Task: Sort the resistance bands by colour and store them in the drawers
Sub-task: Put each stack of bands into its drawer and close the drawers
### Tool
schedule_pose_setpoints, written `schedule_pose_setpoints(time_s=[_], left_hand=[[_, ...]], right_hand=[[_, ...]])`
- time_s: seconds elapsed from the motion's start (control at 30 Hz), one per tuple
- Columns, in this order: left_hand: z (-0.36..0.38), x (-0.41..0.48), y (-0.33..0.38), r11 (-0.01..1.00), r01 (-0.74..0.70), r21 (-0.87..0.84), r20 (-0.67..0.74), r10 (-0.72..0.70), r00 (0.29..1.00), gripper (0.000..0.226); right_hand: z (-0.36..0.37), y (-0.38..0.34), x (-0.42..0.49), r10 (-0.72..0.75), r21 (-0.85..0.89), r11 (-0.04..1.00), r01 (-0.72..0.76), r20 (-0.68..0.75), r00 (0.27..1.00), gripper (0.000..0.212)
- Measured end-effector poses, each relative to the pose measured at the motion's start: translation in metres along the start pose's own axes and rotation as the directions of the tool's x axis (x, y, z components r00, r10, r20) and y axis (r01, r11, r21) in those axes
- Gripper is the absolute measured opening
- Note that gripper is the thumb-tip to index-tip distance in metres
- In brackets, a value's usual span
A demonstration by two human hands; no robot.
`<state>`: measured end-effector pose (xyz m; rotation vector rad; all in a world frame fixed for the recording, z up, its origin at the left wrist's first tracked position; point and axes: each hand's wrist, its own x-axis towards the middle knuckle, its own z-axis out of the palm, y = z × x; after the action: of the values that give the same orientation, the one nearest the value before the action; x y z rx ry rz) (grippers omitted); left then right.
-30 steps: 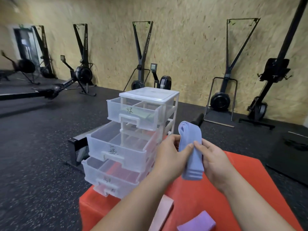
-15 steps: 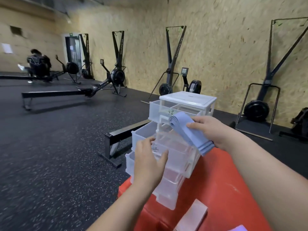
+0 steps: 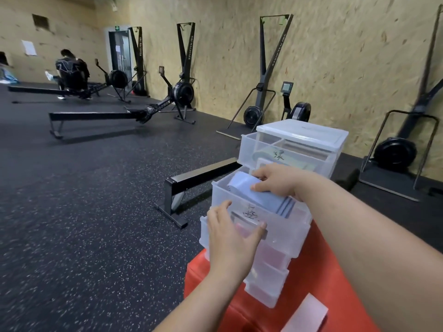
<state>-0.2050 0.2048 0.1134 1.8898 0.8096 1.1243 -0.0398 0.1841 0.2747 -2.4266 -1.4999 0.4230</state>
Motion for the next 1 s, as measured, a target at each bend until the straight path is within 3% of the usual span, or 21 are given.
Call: schedule_pose_setpoints(time_s=[0.17,0.27,0.4,0.53,0.6,0.73,0.87,1.0], left_hand=[[0.003,-0.001,-0.003,1.000,-0.010,-0.018,-0.005,0.010,1.000,0.093],[0.004,0.000,-0.004,1.000,-0.010,-0.021,-0.008,0.010,1.000,0.095],[0.007,0.000,-0.002,1.000,-0.021,-0.004,-0.037,0.021,0.999,0.094],[0.011,0.004,-0.004,1.000,-0.005,0.024,-0.035,0.006,0.999,0.093],[0.014,0.009,-0.003,1.000,0.003,0.025,-0.012,-0.003,1.000,0.093],[0.027,0.029,0.005,0.997,0.044,0.062,0.051,-0.047,0.998,0.093],[0.044,0.053,0.017,0.991,0.079,0.104,0.112,-0.091,0.990,0.095],[0.056,0.068,0.025,0.985,0.080,0.151,0.140,-0.102,0.985,0.097]], right_hand=[[0.023,0.023,0.011,0.040,-0.016,0.999,-0.039,0.085,0.996,0.025],[0.029,0.031,0.015,0.056,-0.168,0.985,-0.034,0.131,0.990,0.022],[0.036,0.031,0.019,0.077,-0.303,0.952,-0.052,0.072,0.994,0.035],[0.029,0.029,0.012,0.059,-0.287,0.957,-0.046,0.038,0.998,0.027],[0.020,0.026,-0.002,0.044,-0.253,0.966,-0.047,-0.018,0.999,0.032],[0.001,0.032,-0.027,0.035,-0.139,0.988,-0.074,-0.263,0.964,0.029],[-0.002,0.041,-0.056,0.033,-0.024,0.999,-0.045,-0.384,0.923,0.031],[-0.001,0.058,-0.085,0.063,0.092,0.996,-0.015,-0.541,0.839,0.031]])
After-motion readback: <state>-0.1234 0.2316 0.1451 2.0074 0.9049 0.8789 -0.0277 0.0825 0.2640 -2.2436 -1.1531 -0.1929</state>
